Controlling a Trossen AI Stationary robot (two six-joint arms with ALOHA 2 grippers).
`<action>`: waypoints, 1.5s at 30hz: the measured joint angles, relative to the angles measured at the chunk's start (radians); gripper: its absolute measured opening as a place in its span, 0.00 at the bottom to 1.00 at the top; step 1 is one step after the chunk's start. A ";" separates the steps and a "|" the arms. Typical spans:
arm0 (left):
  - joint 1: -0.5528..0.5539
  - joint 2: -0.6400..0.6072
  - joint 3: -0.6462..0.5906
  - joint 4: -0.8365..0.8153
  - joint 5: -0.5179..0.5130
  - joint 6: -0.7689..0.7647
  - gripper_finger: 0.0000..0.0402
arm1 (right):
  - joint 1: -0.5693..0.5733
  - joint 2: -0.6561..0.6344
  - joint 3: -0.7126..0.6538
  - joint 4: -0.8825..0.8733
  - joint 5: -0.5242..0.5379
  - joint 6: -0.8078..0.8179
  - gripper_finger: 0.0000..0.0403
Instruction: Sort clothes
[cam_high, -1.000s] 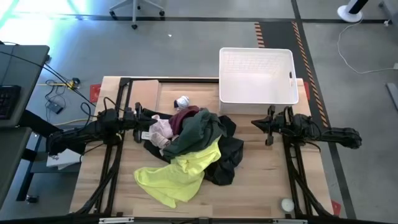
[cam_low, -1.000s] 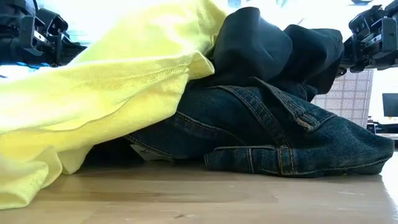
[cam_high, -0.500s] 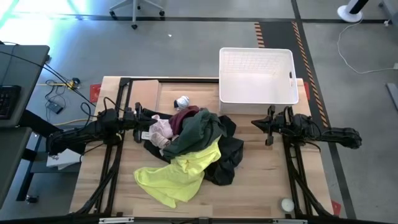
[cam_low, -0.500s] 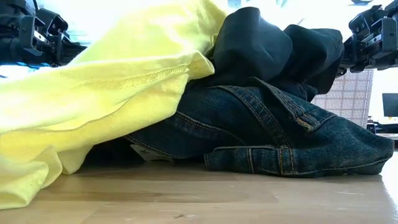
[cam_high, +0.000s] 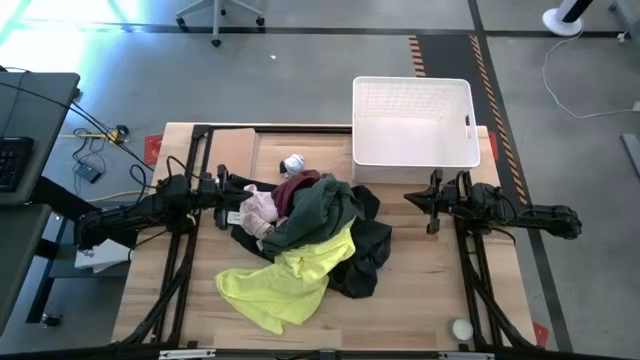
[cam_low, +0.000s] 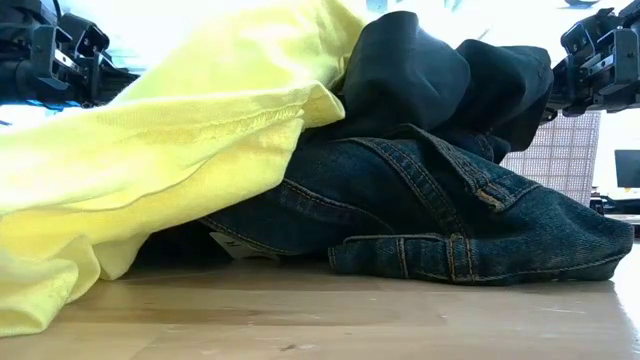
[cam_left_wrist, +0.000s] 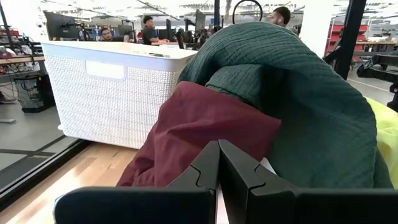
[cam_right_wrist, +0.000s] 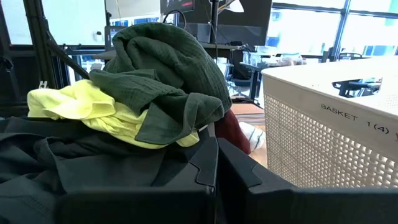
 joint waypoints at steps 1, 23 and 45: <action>0.000 0.000 0.000 0.000 0.000 0.000 0.01 | 0.000 0.000 0.000 0.000 0.000 0.000 0.00; 0.000 0.000 0.000 0.000 0.000 0.000 0.01 | 0.000 0.000 0.000 0.000 0.000 0.000 0.00; 0.000 0.000 -0.001 0.011 0.000 0.000 0.01 | -0.002 0.003 0.000 0.604 0.054 0.464 0.00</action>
